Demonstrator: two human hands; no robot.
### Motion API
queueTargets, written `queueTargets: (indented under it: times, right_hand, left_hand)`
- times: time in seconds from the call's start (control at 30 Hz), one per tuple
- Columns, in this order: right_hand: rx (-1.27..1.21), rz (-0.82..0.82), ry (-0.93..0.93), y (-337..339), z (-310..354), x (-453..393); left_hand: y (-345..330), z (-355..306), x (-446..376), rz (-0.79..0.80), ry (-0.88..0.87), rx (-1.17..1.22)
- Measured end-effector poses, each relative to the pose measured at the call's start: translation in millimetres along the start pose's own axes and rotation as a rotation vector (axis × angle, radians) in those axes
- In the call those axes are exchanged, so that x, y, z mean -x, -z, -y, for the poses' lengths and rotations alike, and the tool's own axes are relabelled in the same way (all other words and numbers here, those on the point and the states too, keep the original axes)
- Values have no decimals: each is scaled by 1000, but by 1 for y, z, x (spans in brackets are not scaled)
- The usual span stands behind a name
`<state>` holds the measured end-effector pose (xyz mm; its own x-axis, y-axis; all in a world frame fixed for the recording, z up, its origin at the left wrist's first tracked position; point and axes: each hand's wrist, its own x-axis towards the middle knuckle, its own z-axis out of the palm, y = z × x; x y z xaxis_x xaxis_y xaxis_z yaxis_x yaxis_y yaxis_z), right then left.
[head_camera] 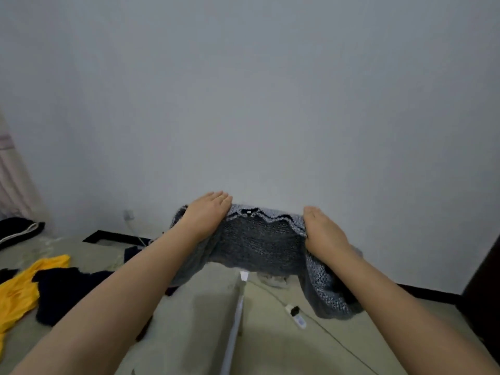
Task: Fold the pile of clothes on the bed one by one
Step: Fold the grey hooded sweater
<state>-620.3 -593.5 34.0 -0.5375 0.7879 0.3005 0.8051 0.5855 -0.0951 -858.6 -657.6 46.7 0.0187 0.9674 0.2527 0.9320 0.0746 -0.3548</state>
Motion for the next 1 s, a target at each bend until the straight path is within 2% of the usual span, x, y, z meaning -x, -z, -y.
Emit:
queueTargets:
  times: [0.17, 0.27, 0.43, 0.57, 0.8, 1.0]
  right_hand:
    - [55, -73, -29, -6, -60, -108]
    - [58, -33, -43, -12, -95, -176]
    - [104, 16, 20, -31, -157, -303]
    - [66, -63, 125, -59, -183, -407]
    - [25, -133, 416, -131, -137, -579]
    - [-71, -30, 558, -198, -53, -727]
  left_hand:
    - [-18, 15, -132, -96, -38, 1]
    - [-35, 21, -207, -107, -41, 15]
    - [-67, 31, -325, -88, 53, 21]
    - [-98, 61, -400, -59, 126, -12]
    - [-166, 163, -461, 19, 326, -85]
    - [-226, 282, -506, 114, 499, -173]
